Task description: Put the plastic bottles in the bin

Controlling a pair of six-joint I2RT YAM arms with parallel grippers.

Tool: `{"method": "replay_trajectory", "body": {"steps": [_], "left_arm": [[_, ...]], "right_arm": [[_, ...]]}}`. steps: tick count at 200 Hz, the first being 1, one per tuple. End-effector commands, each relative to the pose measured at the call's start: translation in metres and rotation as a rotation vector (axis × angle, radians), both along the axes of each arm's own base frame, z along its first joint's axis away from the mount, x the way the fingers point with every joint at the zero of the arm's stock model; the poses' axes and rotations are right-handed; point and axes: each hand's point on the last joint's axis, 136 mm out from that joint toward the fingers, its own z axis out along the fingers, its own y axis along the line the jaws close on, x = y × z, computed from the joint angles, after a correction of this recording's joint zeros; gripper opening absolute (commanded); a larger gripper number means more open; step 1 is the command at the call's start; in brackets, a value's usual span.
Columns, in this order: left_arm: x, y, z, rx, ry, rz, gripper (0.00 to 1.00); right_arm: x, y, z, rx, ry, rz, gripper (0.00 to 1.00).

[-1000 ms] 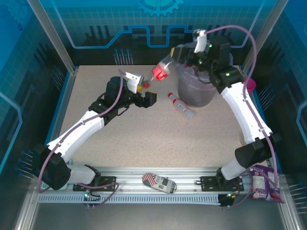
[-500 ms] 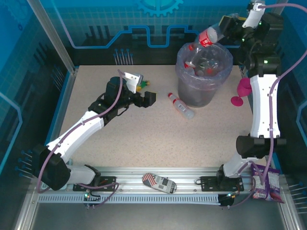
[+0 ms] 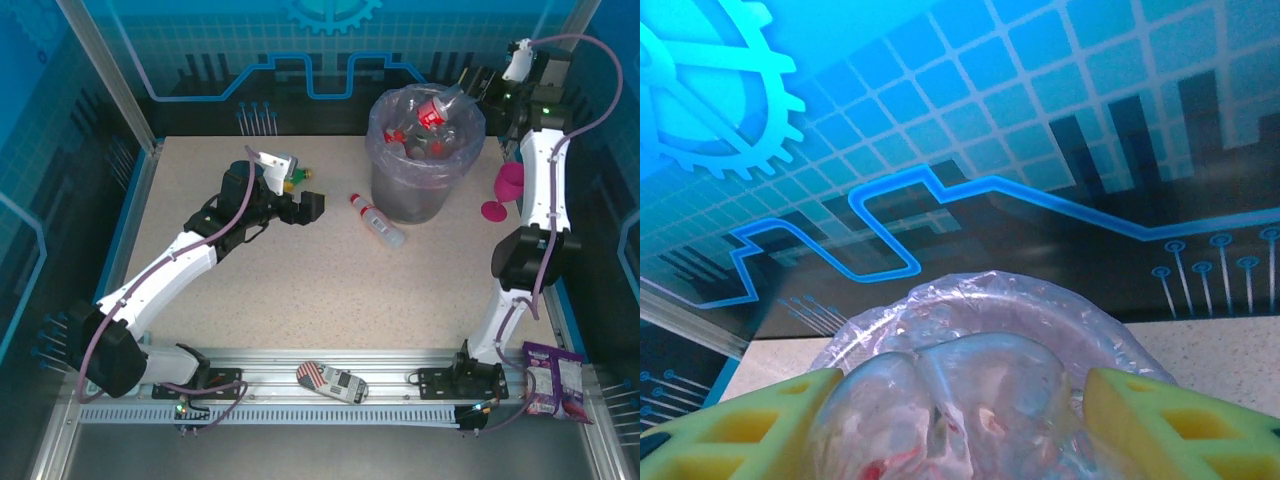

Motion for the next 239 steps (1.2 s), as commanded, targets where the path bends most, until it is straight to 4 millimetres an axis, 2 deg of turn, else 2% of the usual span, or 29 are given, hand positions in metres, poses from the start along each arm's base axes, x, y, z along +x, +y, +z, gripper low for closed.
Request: {"method": "replay_trajectory", "body": {"steps": [1, 34, 72, 106, 129, 173, 213, 239], "left_arm": [[0.004, 0.003, -0.004, 0.013, 0.016, 0.023, 0.98], [0.006, 0.003, -0.008, 0.016, 0.026, 0.024, 0.98], [0.009, 0.000, -0.012, 0.019, 0.037, 0.017, 0.98], [0.011, -0.002, -0.016, 0.016, 0.048, 0.014, 0.98], [0.011, -0.003, -0.020, 0.021, 0.056, 0.014, 0.98], [0.010, -0.001, -0.022, 0.024, 0.059, 0.017, 0.98], [0.010, -0.001, -0.026, 0.022, 0.065, 0.017, 0.98], [0.011, -0.004, -0.027, 0.017, 0.070, 0.010, 0.99]], "right_arm": [[0.003, 0.006, -0.006, 0.080, 0.026, 0.079, 0.51], [0.012, 0.013, -0.029, 0.127, 0.071, 0.134, 0.54], [0.012, 0.017, -0.050, 0.121, 0.122, 0.157, 0.57], [0.003, 0.020, -0.060, 0.079, 0.159, 0.171, 0.67], [-0.005, 0.018, -0.049, 0.026, 0.149, 0.154, 0.79], [-0.027, -0.004, -0.012, -0.089, 0.117, 0.046, 0.87], [-0.049, -0.020, 0.004, -0.188, 0.118, -0.050, 0.85], [-0.051, -0.021, 0.006, -0.196, 0.109, -0.062, 0.74]]}}
